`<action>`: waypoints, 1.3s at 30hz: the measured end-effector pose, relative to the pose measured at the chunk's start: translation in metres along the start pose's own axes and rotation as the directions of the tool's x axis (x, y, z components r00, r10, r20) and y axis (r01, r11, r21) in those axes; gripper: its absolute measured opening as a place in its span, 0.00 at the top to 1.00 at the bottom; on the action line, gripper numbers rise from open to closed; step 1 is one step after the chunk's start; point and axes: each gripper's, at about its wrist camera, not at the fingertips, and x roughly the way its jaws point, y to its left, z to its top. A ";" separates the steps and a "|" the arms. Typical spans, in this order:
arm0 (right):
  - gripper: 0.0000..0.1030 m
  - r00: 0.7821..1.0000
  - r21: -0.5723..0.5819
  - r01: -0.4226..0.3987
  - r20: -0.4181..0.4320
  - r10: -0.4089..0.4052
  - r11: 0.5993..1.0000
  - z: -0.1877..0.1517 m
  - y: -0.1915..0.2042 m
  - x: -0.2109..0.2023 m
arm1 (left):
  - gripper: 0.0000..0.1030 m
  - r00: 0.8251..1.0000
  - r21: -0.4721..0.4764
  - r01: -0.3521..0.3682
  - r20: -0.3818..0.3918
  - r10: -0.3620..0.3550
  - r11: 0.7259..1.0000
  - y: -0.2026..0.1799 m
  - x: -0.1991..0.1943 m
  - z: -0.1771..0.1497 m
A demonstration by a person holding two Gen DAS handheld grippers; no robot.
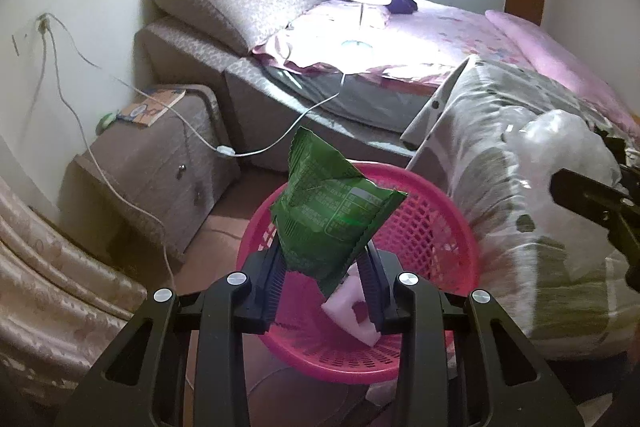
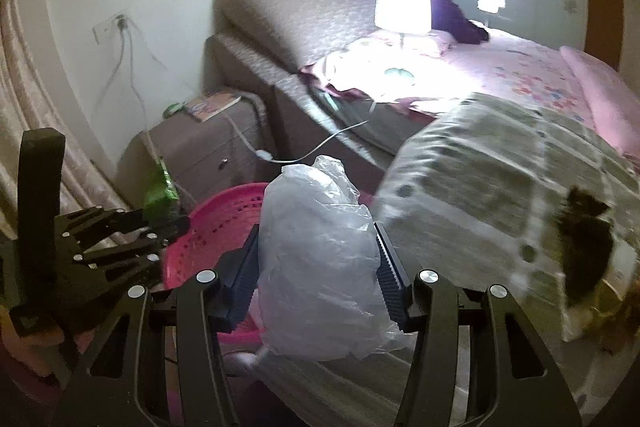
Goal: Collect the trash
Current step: 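Carry the green bag and clear bag to the pink basket and open both tools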
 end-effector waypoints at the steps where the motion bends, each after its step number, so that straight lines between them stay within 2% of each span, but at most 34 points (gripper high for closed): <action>1: 0.50 1.000 -0.006 -0.006 -0.008 0.006 1.000 0.002 0.003 0.005 | 0.68 1.000 0.001 -0.005 -0.004 0.005 1.000 0.001 0.002 -0.001; 13: 0.49 0.996 -0.009 -0.058 -0.074 0.057 0.998 0.008 0.018 0.037 | 0.68 0.998 0.015 -0.023 -0.065 0.024 1.000 -0.002 0.022 -0.008; 15: 0.47 0.995 -0.010 -0.066 -0.078 0.065 0.998 0.009 0.019 0.040 | 0.64 0.997 0.009 -0.024 -0.068 0.024 1.000 0.000 0.023 -0.008; 18: 0.38 0.994 -0.002 -0.078 -0.075 0.078 0.997 0.011 0.022 0.040 | 0.55 0.997 0.001 -0.033 -0.070 0.033 0.999 0.001 0.023 -0.007; 20: 0.35 0.994 -0.001 -0.082 -0.072 0.082 0.997 0.011 0.023 0.039 | 0.45 0.997 -0.004 -0.042 -0.067 0.042 0.999 0.002 0.023 -0.007; 26: 0.33 0.995 0.010 -0.083 -0.063 0.084 0.996 0.010 0.023 0.035 | 0.35 0.997 -0.008 -0.056 -0.060 0.056 0.998 0.005 0.022 -0.006; 39: 0.33 0.999 0.059 -0.051 -0.016 0.052 0.997 0.003 0.002 0.009 | 0.27 0.999 -0.009 -0.042 0.000 0.042 0.999 -0.001 0.008 -0.005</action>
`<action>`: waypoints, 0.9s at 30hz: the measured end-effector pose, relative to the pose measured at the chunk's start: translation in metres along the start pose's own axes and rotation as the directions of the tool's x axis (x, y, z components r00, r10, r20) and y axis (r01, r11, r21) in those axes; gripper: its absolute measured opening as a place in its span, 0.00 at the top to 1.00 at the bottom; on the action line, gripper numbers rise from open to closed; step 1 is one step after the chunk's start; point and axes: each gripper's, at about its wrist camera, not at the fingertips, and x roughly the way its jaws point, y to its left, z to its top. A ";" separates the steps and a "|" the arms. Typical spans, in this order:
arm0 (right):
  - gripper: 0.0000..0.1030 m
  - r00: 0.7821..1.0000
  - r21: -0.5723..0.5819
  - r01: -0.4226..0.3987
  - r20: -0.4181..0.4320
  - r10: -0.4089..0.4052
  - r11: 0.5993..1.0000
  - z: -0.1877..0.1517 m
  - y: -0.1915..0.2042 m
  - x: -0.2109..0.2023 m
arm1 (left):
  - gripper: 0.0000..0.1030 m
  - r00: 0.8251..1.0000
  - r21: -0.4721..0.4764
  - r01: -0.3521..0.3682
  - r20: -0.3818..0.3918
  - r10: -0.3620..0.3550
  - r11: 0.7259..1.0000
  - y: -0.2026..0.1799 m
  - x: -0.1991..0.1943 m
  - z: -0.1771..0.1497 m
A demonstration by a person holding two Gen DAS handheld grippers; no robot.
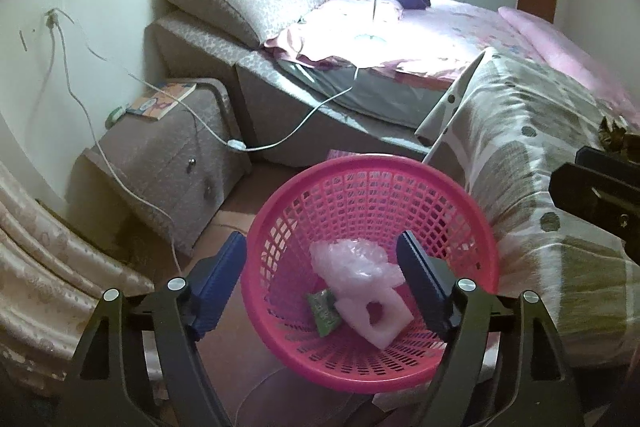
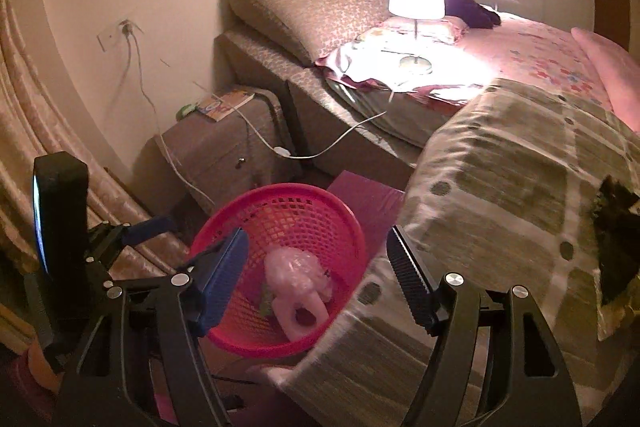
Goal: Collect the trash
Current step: 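Carry the green bag and clear bag to the pink basket and open both tools, then grasp the dark cloth on the bed with the left tool while the right tool returns to the bed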
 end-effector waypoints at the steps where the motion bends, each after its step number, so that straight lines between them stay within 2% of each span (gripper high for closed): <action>1: 0.33 1.000 0.002 0.008 0.003 -0.008 1.000 -0.002 -0.001 -0.002 | 0.27 1.000 0.003 0.004 0.006 -0.004 1.000 -0.001 -0.001 0.000; 7: 0.33 0.996 0.021 0.079 0.032 -0.079 0.997 -0.018 -0.022 -0.026 | 0.26 0.999 0.041 0.035 0.040 -0.037 0.999 -0.017 -0.011 -0.001; 12: 0.33 0.983 0.056 0.166 0.067 -0.170 0.985 -0.035 -0.051 -0.056 | 0.26 0.996 0.091 0.071 0.055 -0.076 0.993 -0.035 -0.017 -0.003; 19: 0.33 0.947 0.142 0.293 0.092 -0.307 0.945 -0.066 -0.101 -0.100 | 0.26 0.989 0.159 0.129 0.050 -0.139 0.979 -0.065 -0.022 -0.003; 27: 0.33 0.899 0.262 0.397 0.085 -0.430 0.880 -0.100 -0.155 -0.139 | 0.26 0.977 0.273 0.194 0.029 -0.210 0.942 -0.116 -0.024 0.003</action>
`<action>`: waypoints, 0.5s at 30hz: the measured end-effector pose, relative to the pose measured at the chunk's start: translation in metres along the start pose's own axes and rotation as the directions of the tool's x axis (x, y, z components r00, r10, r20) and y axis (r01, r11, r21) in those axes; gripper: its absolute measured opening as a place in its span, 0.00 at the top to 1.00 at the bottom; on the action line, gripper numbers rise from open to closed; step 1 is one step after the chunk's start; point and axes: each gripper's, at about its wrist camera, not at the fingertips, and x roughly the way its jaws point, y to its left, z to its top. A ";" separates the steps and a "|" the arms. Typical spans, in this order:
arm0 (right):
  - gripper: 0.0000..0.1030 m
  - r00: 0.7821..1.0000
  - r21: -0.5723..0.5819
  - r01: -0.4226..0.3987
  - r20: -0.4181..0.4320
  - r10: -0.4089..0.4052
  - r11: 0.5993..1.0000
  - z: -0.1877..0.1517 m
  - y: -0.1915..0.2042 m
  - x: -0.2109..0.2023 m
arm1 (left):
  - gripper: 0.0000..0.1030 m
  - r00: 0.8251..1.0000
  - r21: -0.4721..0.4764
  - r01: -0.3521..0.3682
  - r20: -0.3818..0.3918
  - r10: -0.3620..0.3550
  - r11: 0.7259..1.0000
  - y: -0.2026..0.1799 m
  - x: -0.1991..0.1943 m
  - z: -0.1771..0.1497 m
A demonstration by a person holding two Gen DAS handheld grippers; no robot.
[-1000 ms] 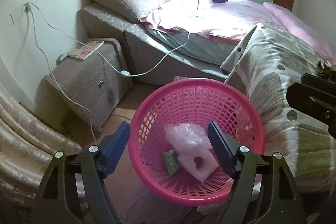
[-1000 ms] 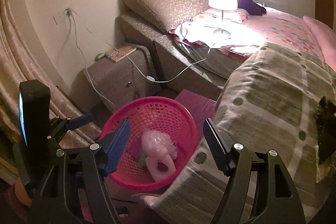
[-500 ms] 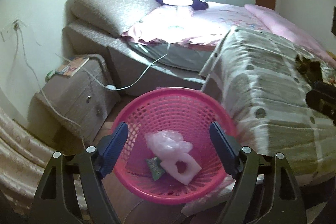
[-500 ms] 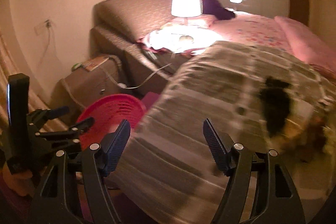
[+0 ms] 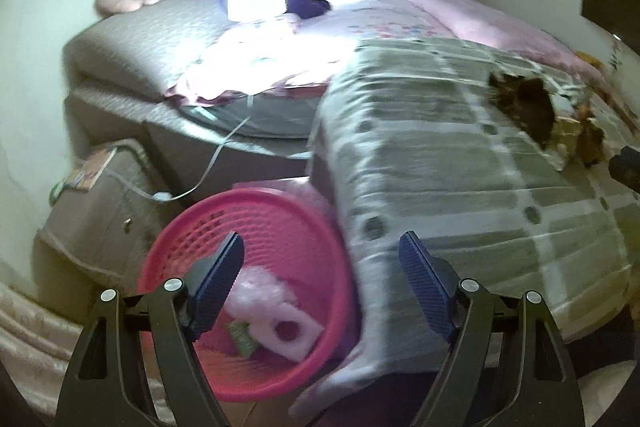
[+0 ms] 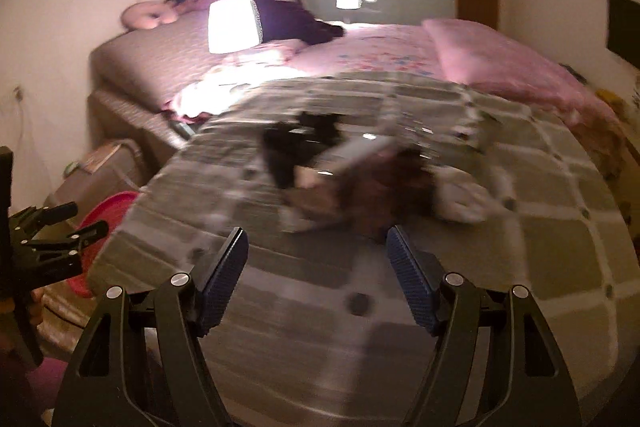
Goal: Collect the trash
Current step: 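Grasp the dark cloth on the bed with the left tool while the right tool returns to the bed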
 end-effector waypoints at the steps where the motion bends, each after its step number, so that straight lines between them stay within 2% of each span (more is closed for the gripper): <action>1: 0.33 1.000 0.011 0.008 0.000 -0.008 1.000 -0.001 -0.006 -0.001 | 0.26 1.000 0.011 0.009 0.001 -0.009 1.000 -0.006 0.001 0.003; 9: 0.33 0.999 0.092 0.050 0.010 -0.051 0.995 -0.013 -0.045 -0.009 | 0.26 0.995 0.053 0.092 0.019 -0.093 0.994 -0.049 0.010 0.040; 15: 0.33 0.997 0.136 0.068 0.013 -0.071 0.988 -0.016 -0.061 -0.012 | 0.26 0.979 0.055 0.201 0.033 -0.203 0.978 -0.084 0.016 0.078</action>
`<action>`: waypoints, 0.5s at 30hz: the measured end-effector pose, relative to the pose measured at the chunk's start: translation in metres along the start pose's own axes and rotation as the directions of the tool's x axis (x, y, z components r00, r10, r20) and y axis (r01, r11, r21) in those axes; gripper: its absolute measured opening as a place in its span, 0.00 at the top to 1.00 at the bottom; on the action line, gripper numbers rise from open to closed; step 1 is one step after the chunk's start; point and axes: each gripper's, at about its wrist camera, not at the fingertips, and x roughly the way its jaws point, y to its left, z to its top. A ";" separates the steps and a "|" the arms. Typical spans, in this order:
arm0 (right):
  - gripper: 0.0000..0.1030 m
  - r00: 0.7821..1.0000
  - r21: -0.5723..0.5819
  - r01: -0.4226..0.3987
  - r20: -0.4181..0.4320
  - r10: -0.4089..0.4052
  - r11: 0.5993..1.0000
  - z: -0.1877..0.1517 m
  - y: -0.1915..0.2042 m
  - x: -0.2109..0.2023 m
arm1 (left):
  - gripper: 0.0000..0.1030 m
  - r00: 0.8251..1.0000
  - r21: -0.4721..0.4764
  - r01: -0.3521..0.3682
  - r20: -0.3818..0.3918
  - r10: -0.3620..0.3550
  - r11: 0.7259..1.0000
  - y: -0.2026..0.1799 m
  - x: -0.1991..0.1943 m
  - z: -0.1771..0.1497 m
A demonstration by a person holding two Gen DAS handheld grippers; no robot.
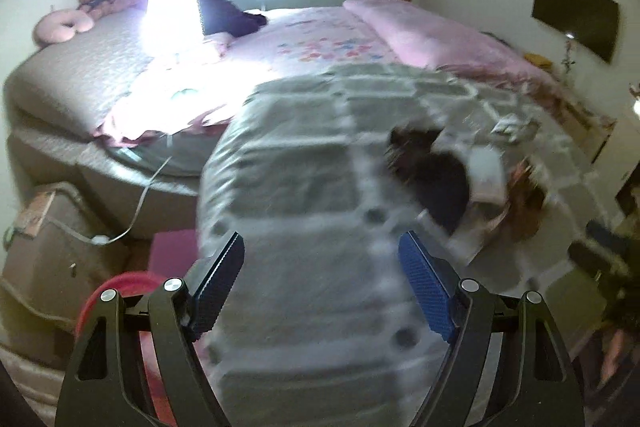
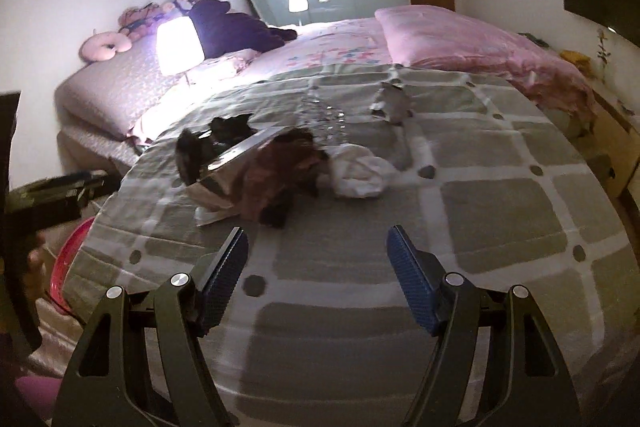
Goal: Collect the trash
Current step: 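Grasp the dark cloth on the bed with the left tool while the right tool returns to the bed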
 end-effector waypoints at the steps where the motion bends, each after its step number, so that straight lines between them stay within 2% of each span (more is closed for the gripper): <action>1: 0.33 1.000 0.009 0.004 0.003 -0.004 1.000 0.000 -0.004 -0.001 | 0.26 1.000 0.004 0.015 0.001 -0.015 1.000 -0.005 0.003 0.006; 6: 0.33 1.000 0.030 0.008 0.005 -0.008 1.000 -0.001 -0.013 -0.001 | 0.26 0.997 0.015 0.076 -0.012 -0.076 0.997 -0.030 0.023 0.028; 13: 0.33 1.000 0.043 0.011 0.006 -0.011 0.999 0.000 -0.019 0.000 | 0.26 0.994 0.028 0.101 -0.053 -0.099 0.995 -0.047 0.056 0.038; 15: 0.33 1.000 0.047 0.013 0.007 -0.013 0.999 0.001 -0.021 0.001 | 0.38 0.990 0.013 0.124 -0.065 -0.123 0.992 -0.047 0.062 0.038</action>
